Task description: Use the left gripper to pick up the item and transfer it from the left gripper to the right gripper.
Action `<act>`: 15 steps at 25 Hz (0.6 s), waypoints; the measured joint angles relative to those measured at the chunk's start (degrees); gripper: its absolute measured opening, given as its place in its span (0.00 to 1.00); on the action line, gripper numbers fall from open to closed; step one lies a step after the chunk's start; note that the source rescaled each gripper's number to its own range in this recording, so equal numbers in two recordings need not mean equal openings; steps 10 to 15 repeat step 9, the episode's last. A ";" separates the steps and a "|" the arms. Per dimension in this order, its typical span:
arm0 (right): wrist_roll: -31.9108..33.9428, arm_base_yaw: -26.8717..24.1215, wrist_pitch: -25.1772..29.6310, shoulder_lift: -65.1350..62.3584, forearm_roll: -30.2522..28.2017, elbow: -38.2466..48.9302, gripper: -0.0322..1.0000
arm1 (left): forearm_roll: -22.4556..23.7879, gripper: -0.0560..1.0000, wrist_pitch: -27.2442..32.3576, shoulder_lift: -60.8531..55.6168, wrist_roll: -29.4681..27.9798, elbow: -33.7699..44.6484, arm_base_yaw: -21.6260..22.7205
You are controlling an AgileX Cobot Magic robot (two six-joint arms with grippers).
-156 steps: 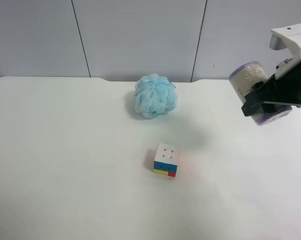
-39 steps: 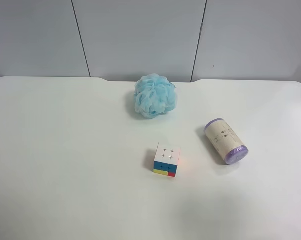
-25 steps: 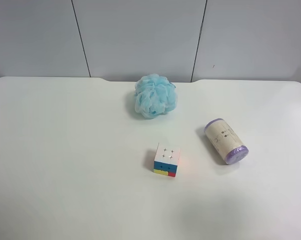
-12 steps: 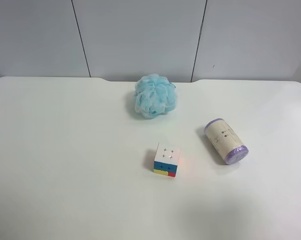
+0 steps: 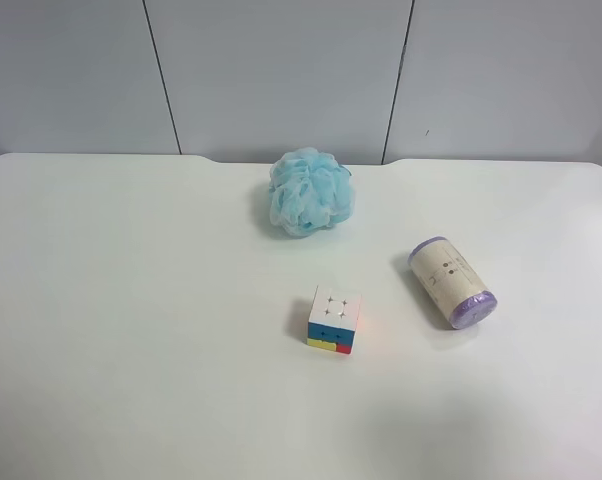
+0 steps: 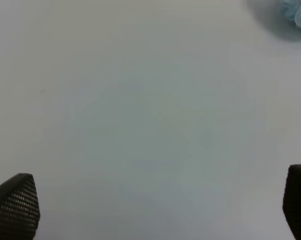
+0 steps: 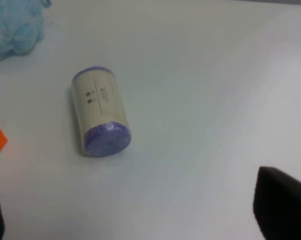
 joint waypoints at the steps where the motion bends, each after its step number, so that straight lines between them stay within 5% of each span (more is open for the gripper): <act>1: 0.00 0.00 0.00 0.00 0.00 0.00 1.00 | 0.00 0.99 0.00 0.00 0.00 0.00 0.00; 15: 0.00 0.00 0.00 0.00 0.00 0.00 1.00 | 0.00 0.99 0.00 0.00 0.00 0.00 0.00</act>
